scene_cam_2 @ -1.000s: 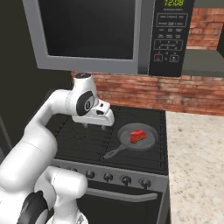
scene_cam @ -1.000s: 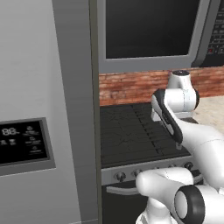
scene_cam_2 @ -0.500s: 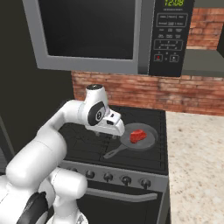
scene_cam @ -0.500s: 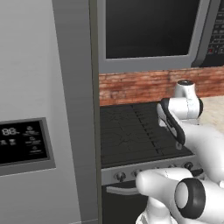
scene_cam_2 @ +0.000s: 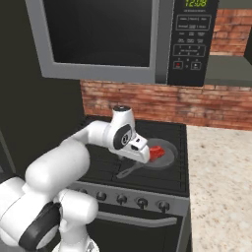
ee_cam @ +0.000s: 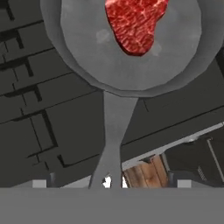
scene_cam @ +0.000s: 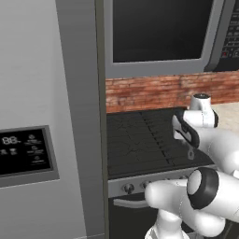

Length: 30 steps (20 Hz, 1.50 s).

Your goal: Pick up the pan with the steak in it and place it on the dining table. Then place the steak on the plate.

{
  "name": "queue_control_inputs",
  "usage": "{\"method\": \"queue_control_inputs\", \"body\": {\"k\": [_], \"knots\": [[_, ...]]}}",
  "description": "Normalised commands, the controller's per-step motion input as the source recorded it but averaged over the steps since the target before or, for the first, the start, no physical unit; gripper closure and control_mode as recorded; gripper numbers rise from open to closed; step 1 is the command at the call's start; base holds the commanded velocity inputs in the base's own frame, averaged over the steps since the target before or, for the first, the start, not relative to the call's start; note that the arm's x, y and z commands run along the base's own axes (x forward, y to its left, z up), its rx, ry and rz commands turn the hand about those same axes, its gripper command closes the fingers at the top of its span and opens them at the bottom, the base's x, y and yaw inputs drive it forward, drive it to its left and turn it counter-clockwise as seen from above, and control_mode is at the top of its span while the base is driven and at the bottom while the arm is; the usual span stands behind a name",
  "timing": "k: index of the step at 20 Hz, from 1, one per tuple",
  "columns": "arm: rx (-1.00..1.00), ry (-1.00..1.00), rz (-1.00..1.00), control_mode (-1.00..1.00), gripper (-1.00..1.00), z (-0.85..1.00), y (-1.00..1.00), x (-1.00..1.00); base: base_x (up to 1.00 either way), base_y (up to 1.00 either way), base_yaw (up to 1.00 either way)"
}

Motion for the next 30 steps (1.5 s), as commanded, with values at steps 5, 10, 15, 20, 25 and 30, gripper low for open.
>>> {"method": "queue_control_inputs", "body": {"k": [5,10,15,20,25,30], "knots": [[0.05,0.06,-0.08,-1.00,-1.00,-0.40,-0.16,0.15,0.00,0.00,0.00],[0.05,0.05,-0.08,-1.00,-1.00,-0.32,-0.04,0.18,0.00,0.00,0.00],[0.03,0.03,-0.07,-1.00,-1.00,-0.28,0.00,0.17,0.00,0.00,0.00],[0.00,0.01,-0.06,-1.00,-1.00,-0.25,0.00,0.19,0.00,0.00,0.00],[0.00,0.00,-0.04,-1.00,1.00,-0.19,0.00,0.12,0.00,0.00,0.00],[0.00,0.01,-0.01,-1.00,1.00,0.00,0.00,0.01,0.00,0.00,0.00]]}}
